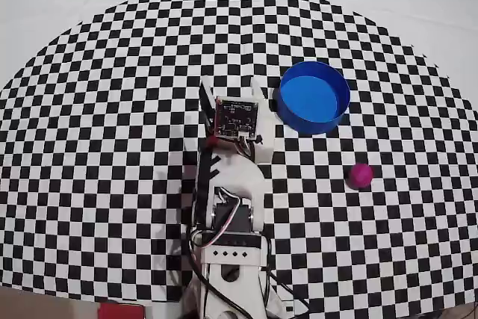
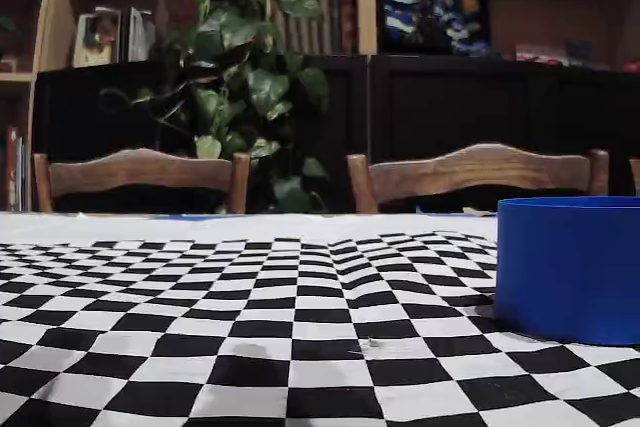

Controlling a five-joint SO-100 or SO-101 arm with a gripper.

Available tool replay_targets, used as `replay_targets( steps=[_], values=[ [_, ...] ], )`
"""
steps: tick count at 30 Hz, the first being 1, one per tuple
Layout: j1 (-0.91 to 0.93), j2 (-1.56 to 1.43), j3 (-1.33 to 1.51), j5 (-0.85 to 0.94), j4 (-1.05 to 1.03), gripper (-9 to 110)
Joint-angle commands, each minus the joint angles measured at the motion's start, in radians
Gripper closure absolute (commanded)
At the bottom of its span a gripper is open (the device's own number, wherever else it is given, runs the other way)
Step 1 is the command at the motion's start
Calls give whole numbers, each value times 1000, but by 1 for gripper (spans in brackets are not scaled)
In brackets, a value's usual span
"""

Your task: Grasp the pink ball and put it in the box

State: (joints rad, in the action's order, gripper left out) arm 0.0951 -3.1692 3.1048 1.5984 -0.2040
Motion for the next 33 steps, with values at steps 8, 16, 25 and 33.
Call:
replay_targets(
  steps=[8, 16, 25, 33],
  values=[
    [78, 15, 8, 9, 18, 77],
    [166, 21, 8, 9, 18, 77],
    [279, 23, 8, 9, 18, 76],
    [380, 38, 8, 9, 20, 76]
  ],
)
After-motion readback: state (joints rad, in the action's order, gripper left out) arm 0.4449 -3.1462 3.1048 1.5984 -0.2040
